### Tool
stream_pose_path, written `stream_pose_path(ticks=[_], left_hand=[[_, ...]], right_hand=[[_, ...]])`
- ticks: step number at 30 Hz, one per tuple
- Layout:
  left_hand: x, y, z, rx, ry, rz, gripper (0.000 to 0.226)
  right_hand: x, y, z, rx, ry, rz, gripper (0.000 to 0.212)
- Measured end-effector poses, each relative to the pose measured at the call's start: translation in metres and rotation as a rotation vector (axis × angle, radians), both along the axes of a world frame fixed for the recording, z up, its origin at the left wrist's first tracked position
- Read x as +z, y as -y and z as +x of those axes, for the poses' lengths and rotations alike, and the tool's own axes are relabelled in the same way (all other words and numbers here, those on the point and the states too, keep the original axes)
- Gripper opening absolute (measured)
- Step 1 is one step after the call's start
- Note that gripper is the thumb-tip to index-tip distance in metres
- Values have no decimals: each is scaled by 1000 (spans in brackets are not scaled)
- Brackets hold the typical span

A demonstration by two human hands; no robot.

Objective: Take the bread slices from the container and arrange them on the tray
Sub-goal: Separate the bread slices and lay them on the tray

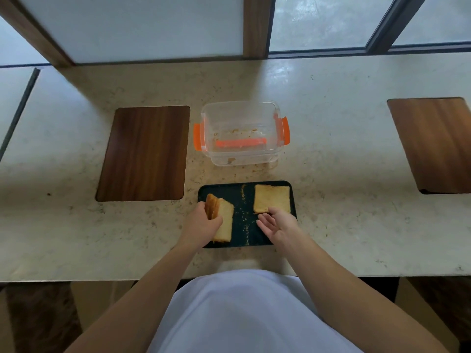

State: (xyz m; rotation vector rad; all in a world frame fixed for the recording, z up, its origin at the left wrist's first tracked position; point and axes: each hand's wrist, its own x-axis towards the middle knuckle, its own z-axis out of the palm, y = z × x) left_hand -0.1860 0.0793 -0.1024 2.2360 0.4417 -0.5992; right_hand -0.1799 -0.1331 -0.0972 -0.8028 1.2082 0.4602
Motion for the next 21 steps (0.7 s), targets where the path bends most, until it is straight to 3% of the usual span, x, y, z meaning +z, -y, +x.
stream_pose_path(ticks=[7,11,14,17,21], left_hand=[[0,1,-3,-11,13,11,35],[0,1,-1,-7,24,2,30],[0,1,-2,7,16,-1,32],[-2,0,-2,80,-29,-93,31],[-1,0,-1,210,-83,-223,29]], right_hand=[[0,7,4,51,40,-148,33],[0,9,5,87,44,-188,31],[-1,10,2,137,32,-222,12],[-2,13,-4,254,-2,-283,20],[7,-6,-9,603,87,-202,24]])
